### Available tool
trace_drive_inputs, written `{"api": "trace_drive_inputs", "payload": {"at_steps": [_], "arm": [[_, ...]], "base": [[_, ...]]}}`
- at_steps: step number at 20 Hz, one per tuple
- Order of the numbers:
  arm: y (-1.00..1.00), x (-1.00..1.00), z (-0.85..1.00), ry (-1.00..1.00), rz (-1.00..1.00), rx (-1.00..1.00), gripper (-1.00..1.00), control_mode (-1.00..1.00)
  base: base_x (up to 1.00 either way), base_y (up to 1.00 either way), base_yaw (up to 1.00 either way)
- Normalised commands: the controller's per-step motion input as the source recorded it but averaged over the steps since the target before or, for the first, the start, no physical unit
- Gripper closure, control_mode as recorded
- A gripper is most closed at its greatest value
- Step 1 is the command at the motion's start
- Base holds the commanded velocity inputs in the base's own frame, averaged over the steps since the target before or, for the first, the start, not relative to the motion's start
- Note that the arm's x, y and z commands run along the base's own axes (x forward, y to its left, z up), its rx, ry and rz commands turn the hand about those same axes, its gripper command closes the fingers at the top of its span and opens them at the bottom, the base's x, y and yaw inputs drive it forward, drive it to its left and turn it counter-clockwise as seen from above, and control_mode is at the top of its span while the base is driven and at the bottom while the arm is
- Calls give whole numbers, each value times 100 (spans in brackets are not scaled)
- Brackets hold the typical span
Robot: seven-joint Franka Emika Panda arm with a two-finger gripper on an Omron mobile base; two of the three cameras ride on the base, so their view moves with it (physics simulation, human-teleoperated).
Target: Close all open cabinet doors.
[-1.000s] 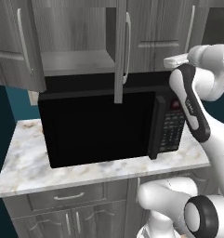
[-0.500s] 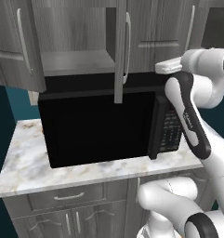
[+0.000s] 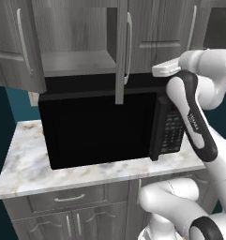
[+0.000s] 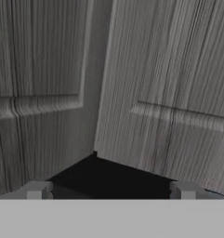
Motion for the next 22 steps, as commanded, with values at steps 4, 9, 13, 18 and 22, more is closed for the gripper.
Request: {"api": "trace_drive_inputs", "payload": {"at_steps": [4,9,13,18,22], "arm": [[16,0,0,4,17,1,-100,-100],[29,-2,0,3,16,0,-100,-100],[36,0,0,1,14,0,-100,-100],[43,0,0,1,11,0,-100,-100],[37,0,0,3,8,0,-100,-100]], "base": [[0,0,0],[0,0,0],[0,0,0],[0,0,0],[0,0,0]]}}
